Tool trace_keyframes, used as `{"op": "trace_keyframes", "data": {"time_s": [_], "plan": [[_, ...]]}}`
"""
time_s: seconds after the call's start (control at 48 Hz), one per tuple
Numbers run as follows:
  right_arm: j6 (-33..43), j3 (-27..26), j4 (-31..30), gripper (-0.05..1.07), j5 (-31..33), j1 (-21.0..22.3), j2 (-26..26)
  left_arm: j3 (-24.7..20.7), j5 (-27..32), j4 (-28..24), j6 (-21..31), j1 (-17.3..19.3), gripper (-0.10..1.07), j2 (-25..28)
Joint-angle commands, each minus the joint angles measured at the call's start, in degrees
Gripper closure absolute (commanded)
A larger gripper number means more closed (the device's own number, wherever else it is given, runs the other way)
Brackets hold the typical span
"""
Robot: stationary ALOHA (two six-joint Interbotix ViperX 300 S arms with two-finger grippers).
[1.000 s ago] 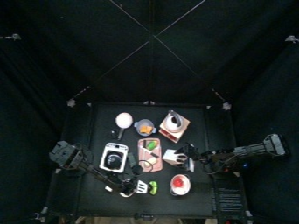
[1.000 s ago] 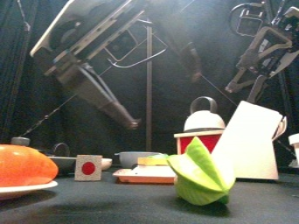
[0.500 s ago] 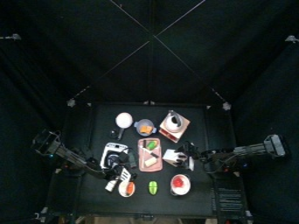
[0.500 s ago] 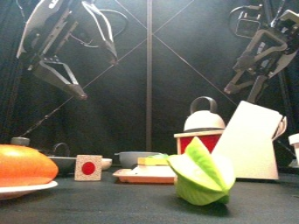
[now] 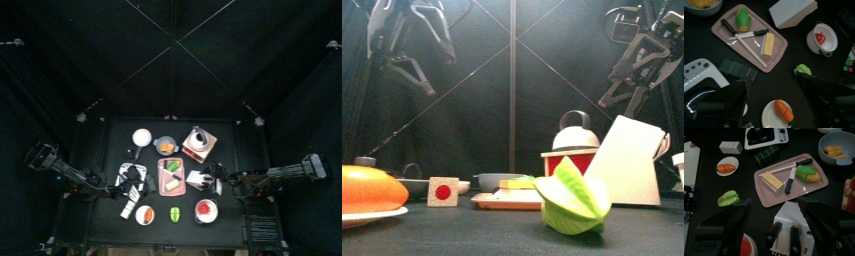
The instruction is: Grab pot lid
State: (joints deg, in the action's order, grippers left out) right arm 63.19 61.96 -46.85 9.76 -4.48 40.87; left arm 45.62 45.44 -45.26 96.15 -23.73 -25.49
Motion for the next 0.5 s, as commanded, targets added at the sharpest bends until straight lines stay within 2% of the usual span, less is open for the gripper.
{"op": "trace_keyframes", "data": {"time_s": [0.0, 0.083, 0.312, 0.479], "plan": [[0.0, -1.1, 0.0, 0.0, -0.1, 0.1, 0.2, 0.8, 0.3, 3.4, -4.0, 1.4, -0.04, -2.3], [0.1, -1.0, 0.0, 0.0, -0.1, 0.1, 0.2, 1.8, 0.4, 5.4, -8.6, 2.3, -0.04, -2.9], [0.1, -0.8, 0.0, 0.0, -0.1, 0.1, 0.2, 2.7, 0.4, 4.4, -21.4, 3.2, -0.04, -2.8], [0.1, -0.6, 0.0, 0.0, -0.1, 0.1, 0.3, 4.7, -2.1, 5.4, -28.4, 2.8, -0.04, -2.5]]}}
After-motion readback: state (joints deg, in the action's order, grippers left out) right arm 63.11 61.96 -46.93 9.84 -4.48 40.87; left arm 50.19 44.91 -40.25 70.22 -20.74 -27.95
